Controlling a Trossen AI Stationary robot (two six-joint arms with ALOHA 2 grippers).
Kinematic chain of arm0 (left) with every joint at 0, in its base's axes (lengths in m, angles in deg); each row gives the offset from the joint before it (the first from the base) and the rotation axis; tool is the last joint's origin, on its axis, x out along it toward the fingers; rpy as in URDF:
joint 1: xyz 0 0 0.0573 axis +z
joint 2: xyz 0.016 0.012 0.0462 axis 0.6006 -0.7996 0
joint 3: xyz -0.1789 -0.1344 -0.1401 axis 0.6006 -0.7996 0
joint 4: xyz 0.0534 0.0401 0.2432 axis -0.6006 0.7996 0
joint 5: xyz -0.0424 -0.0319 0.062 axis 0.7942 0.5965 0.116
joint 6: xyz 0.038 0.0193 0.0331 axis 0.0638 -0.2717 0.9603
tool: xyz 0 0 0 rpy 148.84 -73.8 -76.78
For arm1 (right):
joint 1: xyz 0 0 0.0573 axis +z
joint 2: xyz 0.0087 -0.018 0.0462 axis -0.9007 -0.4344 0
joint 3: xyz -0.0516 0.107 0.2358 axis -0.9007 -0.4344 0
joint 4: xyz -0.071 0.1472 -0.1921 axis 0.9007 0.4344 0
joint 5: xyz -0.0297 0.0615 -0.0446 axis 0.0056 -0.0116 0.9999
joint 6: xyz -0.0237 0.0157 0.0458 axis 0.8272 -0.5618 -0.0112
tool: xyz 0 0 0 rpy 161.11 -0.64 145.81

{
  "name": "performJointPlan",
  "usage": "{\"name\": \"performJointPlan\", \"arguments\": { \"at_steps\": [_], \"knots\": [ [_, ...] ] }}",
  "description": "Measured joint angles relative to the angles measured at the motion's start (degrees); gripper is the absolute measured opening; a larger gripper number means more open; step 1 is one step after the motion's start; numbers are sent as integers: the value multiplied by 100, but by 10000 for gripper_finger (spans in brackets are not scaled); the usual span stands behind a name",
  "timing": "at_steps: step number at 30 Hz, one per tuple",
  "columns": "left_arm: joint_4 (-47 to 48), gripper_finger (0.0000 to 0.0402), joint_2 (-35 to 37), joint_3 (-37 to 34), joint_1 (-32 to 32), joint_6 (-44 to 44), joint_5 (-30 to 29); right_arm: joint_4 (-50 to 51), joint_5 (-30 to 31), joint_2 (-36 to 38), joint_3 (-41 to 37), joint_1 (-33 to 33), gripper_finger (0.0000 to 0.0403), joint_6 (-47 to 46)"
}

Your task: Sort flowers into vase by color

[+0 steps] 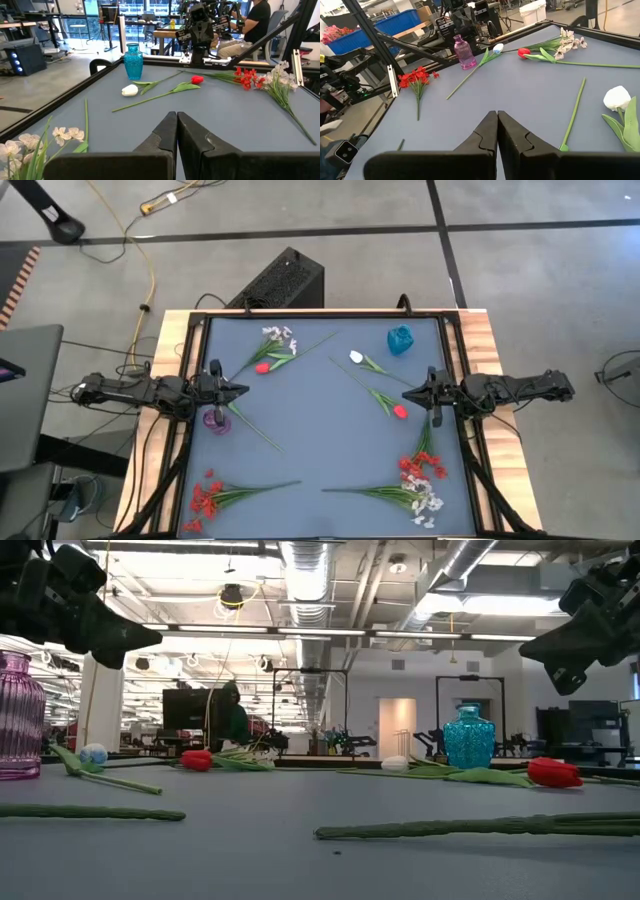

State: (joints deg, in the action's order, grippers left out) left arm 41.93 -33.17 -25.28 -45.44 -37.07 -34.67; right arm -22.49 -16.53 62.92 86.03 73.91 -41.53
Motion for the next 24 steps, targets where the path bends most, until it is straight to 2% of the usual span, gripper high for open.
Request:
{"name": "performJointPlan", "arguments": {
  "at_steps": [10, 15, 19, 24],
  "knots": [
    [0, 0, 1, -1, 1, -4, -1, 1, 0, 0, 1, 0, 38, 0],
    [-26, 0, 0, -1, -1, -514, -165, 2, -1, 1, 2, 2, 38, 0],
    [-33, 0, 2, -1, 1, -598, -289, 0, 1, -1, 1, 1, 38, 7],
    [-41, 0, 2, -1, -1, -525, -306, -109, 20, 0, -9, -46, 38, 985]
  ]
}}
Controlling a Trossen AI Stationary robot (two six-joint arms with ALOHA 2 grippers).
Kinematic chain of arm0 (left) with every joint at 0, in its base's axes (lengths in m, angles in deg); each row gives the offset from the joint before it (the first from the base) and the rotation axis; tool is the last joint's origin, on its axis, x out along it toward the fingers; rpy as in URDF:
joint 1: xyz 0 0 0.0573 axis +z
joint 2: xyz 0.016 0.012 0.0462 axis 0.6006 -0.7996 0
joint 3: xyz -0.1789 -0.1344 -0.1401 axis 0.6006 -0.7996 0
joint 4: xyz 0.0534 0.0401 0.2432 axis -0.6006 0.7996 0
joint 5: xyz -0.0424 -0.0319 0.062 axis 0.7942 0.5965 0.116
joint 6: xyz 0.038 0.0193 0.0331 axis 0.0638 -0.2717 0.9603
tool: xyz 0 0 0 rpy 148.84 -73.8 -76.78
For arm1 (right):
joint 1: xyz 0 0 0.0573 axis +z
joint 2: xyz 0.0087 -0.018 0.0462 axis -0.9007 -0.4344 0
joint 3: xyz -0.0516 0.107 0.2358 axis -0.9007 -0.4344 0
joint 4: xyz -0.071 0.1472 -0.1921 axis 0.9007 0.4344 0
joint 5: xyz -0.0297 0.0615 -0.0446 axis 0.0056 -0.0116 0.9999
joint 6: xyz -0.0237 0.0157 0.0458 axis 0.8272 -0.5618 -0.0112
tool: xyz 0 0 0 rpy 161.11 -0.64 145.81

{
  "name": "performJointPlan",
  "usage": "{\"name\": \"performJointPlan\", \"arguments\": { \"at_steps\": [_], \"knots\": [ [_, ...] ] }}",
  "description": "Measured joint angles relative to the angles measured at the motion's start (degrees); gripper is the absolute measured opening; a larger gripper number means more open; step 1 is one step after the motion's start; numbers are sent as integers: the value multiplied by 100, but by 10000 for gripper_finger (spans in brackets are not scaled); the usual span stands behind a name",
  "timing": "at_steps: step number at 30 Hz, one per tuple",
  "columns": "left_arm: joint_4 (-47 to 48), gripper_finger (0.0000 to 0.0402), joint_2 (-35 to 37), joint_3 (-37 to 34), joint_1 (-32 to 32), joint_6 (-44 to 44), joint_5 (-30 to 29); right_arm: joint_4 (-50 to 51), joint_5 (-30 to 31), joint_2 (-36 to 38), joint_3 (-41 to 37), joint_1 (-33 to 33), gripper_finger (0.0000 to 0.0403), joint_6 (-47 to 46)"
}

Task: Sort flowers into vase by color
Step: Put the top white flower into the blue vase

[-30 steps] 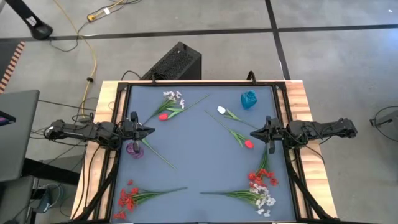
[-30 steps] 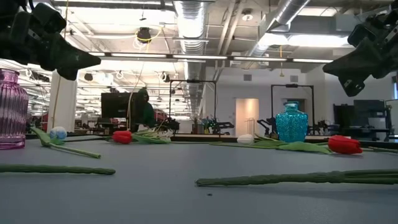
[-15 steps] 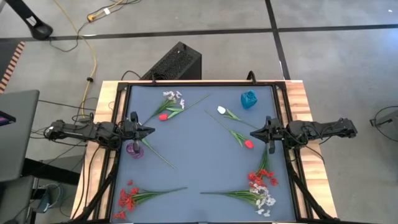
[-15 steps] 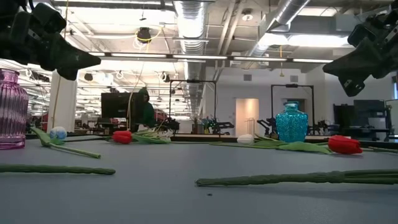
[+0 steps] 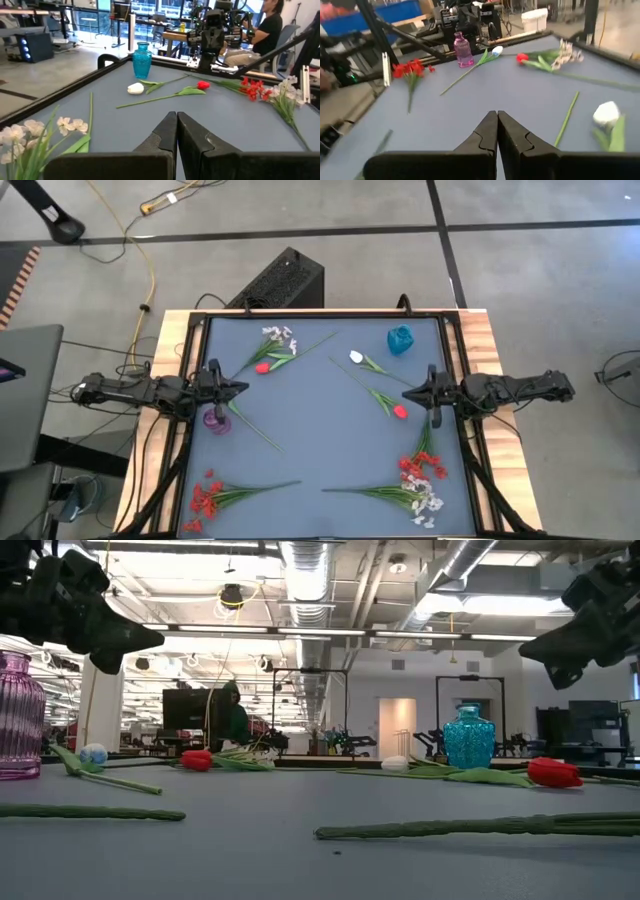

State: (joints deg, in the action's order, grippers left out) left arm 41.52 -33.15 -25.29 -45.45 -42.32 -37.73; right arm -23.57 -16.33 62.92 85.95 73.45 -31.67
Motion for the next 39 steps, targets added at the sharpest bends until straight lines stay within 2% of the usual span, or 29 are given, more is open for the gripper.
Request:
{"name": "performJointPlan", "arguments": {
  "at_steps": [7, 12, 15, 19, 23, 29, 39],
  "knots": [
    [-64, 0, -1, -6, 1, -173, -260, -901, 34, 2, -21, -3, 38, 787],
    [-125, 0, 0, -13, 0, -508, -944, -1154, 34, 0, -18, -3, 38, 1431],
    [-162, 0, 0, -13, 0, -845, -1183, -1153, 70, -2, -14, -3, 38, 1520],
    [-441, 0, -13, -13, 0, -1501, -1232, -1268, 564, -4, -9, -3, 38, 1873],
    [-765, 0, -197, 19, 0, -1451, -1237, -1617, 810, -2, -1, -3, 38, 2409],
    [-785, 0, -960, 532, 2, -1351, -1344, -1895, 813, -4, -1, -8, 38, 2693],
    [-565, 0, -3028, 1934, 206, -756, -1406, -1955, 820, -102, 2, -153, 38, 2663]
  ]
}}
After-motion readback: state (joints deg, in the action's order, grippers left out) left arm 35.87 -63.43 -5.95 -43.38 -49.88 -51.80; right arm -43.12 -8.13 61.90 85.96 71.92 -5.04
